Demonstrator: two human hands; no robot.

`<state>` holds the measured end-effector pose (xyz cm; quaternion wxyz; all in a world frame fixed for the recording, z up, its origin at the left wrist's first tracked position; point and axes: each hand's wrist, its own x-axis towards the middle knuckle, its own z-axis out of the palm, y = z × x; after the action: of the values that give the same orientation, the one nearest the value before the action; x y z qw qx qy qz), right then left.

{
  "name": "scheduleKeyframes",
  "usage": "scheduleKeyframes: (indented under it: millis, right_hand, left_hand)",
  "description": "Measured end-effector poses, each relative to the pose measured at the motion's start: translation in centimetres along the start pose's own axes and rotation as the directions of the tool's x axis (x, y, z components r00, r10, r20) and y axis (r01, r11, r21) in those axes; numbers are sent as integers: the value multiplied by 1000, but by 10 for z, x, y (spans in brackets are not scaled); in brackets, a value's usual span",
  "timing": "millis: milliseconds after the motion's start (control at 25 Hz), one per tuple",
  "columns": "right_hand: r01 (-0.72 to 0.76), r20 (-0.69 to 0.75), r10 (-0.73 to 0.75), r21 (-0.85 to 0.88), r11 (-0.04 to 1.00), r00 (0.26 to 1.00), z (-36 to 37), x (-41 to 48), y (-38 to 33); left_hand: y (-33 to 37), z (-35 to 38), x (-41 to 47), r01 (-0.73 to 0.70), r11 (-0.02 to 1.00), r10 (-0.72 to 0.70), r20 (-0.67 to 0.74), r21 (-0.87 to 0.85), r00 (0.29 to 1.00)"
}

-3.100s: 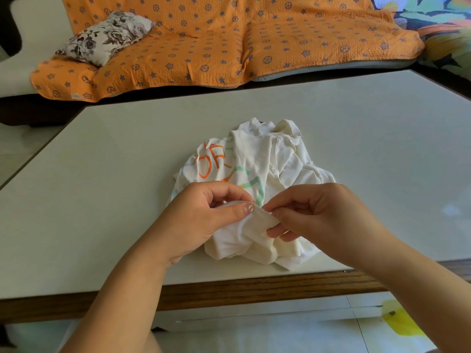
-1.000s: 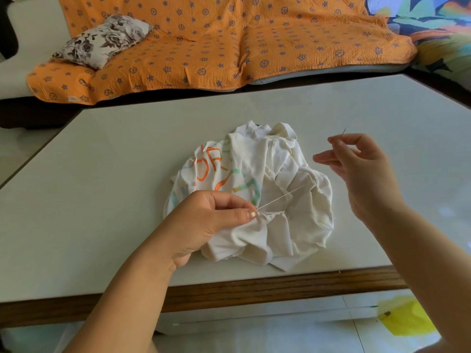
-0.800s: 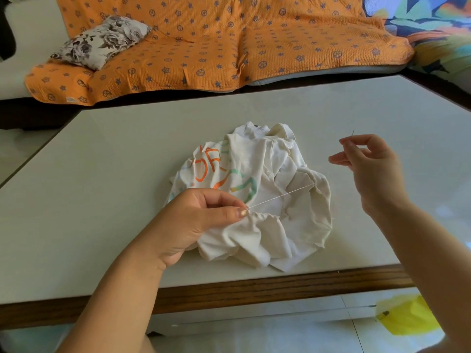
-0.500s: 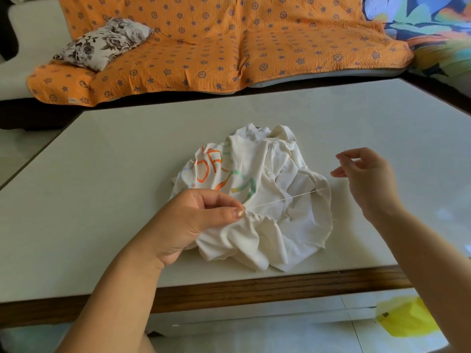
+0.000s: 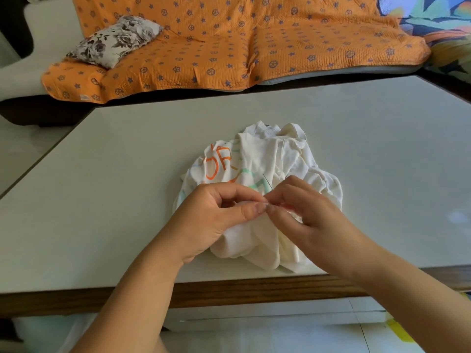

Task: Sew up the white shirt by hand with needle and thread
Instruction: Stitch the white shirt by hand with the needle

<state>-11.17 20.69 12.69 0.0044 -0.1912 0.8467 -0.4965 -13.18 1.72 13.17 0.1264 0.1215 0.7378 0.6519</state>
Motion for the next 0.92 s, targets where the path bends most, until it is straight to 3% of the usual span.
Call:
scheduleKeyframes:
  millis: [160, 280, 400, 720, 920]
  right_hand:
    - [24, -24, -24, 5, 1000, 999, -7, 2, 5]
    - [-3, -73, 4, 15, 1000, 997, -11, 3, 8]
    - [-31, -94, 34, 34, 999, 995, -15, 5, 10]
    - [-64, -77, 66, 31, 997, 995, -17, 6, 13]
    - [-26, -78, 24, -30, 999, 997, -20, 5, 11]
  left_hand:
    - [2, -3, -1, 2, 998, -2, -2, 70, 1000]
    - [0, -13, -1, 27, 953, -29, 1, 303, 1000]
    - [1, -22, -2, 53, 909, -57, -3, 414, 998]
    - [2, -25, -5, 7, 942, 37, -126, 335, 991]
    - [4, -24, -8, -20, 905, 103, -172, 426, 980]
